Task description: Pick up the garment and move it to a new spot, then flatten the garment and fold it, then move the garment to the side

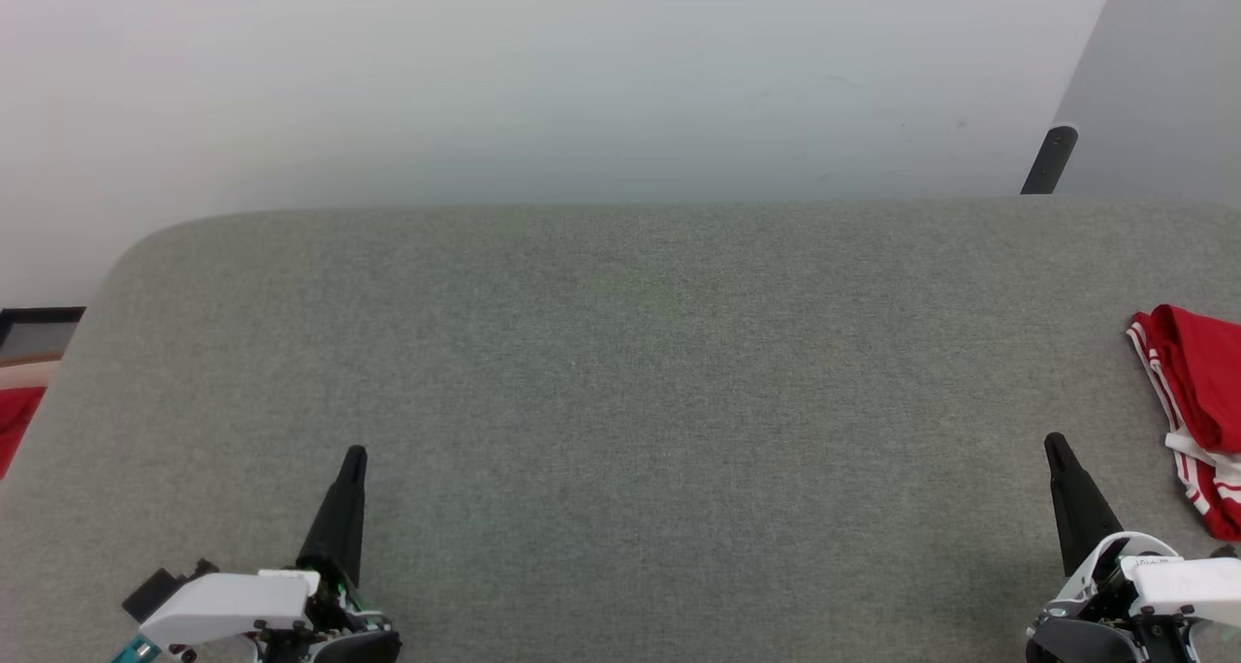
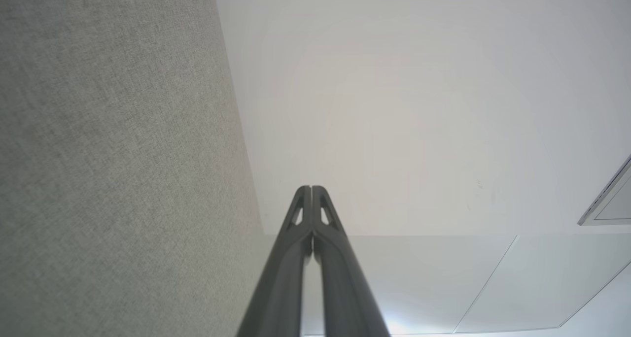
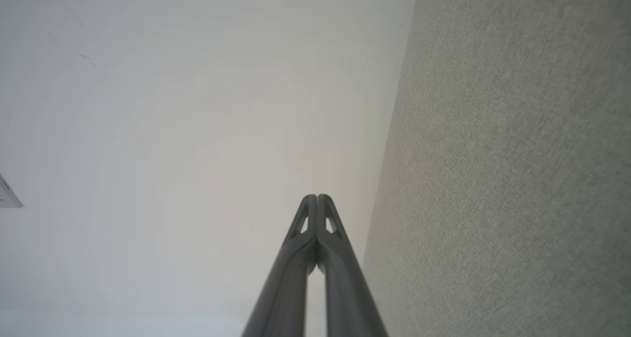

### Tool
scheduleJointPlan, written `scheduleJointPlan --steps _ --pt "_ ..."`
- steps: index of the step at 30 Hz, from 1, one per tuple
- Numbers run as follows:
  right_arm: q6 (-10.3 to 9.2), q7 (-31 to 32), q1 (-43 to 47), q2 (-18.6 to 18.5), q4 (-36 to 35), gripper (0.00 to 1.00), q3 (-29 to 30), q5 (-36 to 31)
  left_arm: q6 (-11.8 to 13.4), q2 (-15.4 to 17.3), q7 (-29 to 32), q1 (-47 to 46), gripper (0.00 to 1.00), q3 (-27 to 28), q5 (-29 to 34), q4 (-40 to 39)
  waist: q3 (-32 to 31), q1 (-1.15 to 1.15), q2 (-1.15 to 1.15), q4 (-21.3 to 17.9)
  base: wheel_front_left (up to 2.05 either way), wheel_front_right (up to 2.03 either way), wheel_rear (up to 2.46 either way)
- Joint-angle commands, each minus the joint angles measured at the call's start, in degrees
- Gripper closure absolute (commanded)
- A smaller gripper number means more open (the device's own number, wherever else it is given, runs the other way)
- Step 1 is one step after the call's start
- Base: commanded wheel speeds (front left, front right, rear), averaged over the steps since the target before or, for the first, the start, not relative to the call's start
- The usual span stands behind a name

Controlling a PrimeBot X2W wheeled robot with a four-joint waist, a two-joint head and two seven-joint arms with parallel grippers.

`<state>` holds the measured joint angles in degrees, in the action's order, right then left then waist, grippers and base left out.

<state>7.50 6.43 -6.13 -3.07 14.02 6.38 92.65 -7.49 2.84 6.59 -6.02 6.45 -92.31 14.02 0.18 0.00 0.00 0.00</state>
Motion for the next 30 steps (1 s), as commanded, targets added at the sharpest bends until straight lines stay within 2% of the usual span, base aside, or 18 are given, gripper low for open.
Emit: scheduleJointPlan --steps 1,30 --pt "-0.02 0.2 -0.2 0.2 0.0 1.00 0.1 -0.2 0.0 0.0 0.1 -0.5 1.00 0.1 -0.2 0.1 0.0 0.00 0.00 0.0 0.00 0.00 0.00" --pt "-0.02 0.2 -0.2 0.2 0.0 1.00 0.2 -0.3 0.0 0.0 0.1 -0.5 1.00 0.1 -0.2 0.1 0.0 0.00 0.00 0.0 0.00 0.00 0.00"
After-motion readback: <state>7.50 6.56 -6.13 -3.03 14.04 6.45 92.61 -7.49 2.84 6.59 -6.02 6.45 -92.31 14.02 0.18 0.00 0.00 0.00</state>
